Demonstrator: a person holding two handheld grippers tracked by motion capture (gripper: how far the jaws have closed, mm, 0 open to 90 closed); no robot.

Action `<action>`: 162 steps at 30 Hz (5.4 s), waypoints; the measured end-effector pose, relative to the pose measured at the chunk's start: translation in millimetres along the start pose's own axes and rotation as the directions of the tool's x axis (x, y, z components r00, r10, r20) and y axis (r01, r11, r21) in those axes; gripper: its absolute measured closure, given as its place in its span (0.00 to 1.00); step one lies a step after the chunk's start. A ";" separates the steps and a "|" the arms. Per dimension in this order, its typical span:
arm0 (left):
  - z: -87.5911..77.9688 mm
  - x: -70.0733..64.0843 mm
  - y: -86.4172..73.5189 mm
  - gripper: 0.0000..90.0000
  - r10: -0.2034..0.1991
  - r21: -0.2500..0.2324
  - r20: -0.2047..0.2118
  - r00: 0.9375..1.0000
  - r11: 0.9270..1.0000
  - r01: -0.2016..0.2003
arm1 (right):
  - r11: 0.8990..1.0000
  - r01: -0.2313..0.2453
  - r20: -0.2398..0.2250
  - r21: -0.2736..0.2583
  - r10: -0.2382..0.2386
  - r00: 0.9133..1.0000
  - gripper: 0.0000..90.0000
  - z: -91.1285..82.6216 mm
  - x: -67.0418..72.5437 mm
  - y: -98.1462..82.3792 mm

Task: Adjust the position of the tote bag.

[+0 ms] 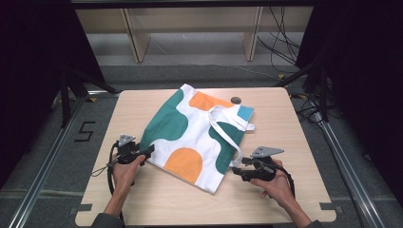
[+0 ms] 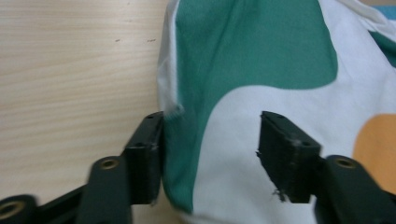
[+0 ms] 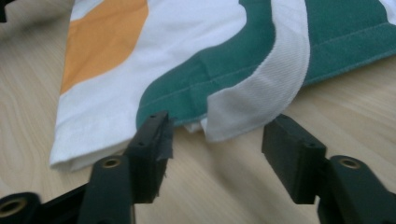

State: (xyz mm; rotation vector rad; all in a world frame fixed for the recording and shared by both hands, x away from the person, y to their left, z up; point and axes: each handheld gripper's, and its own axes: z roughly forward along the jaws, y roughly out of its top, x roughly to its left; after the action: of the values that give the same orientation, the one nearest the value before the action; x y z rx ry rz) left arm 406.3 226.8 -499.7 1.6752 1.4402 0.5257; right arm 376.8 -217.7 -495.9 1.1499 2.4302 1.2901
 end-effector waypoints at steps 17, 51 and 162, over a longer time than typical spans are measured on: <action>-65.3 -108.1 -52.1 0.31 0.272 -0.001 0.223 0.936 0.960 -0.278 | 0.987 0.135 -0.188 -0.081 -0.149 0.971 0.98 41.6 57.9 38.9; -72.8 -106.3 -71.0 0.95 0.559 0.071 0.192 0.807 0.812 -0.579 | 0.963 0.245 -0.260 -0.109 -0.266 0.928 0.79 66.0 114.1 46.7; -52.2 -45.3 -55.2 0.87 0.509 0.154 0.089 0.856 0.842 -0.516 | 0.937 0.295 0.316 0.186 -0.342 0.885 0.77 -25.6 -0.7 -34.1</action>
State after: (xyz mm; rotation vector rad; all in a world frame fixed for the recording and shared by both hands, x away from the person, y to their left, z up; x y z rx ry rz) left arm 322.3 199.8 -506.0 2.2162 1.0116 0.6613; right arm 346.6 -245.8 -506.3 0.8627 2.3377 0.7666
